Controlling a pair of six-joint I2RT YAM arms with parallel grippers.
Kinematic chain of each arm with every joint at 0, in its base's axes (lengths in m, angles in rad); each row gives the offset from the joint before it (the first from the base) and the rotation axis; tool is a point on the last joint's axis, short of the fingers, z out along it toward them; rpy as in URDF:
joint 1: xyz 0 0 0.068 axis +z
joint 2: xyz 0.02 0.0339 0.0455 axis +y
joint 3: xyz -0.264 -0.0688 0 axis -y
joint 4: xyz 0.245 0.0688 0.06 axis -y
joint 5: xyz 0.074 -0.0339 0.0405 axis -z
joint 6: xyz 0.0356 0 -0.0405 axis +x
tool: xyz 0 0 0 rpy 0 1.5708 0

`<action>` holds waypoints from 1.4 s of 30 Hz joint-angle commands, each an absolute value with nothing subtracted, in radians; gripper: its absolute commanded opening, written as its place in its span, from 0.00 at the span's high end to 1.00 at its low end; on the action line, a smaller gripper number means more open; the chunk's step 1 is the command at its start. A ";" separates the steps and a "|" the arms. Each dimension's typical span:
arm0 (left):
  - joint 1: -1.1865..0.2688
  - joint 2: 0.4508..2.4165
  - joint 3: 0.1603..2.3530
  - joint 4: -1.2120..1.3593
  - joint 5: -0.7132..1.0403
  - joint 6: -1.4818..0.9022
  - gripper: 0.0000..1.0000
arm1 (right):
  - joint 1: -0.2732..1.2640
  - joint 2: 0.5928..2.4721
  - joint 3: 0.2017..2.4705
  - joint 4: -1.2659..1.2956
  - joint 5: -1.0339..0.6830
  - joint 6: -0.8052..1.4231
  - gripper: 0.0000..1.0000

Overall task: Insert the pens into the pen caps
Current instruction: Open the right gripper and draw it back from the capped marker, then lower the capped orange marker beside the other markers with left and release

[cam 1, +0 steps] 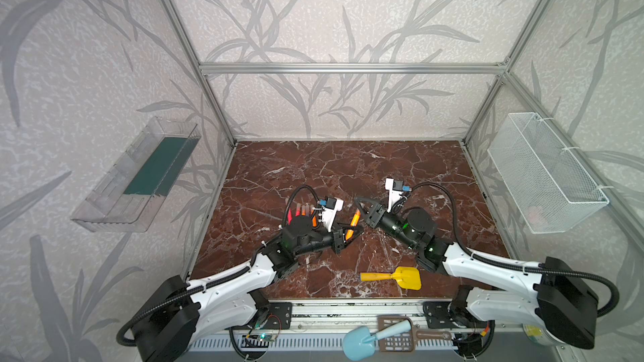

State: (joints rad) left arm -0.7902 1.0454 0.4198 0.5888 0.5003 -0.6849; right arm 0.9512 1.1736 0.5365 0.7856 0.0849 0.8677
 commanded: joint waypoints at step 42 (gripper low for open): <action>-0.881 1.795 0.652 0.350 -0.202 -0.648 0.48 | 0.446 0.823 0.514 0.031 0.778 0.348 0.01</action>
State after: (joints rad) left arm -0.8772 1.7771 0.6636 0.5156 -0.1070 -0.6468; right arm 0.5068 0.7940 0.5385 -0.0589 0.7696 0.4732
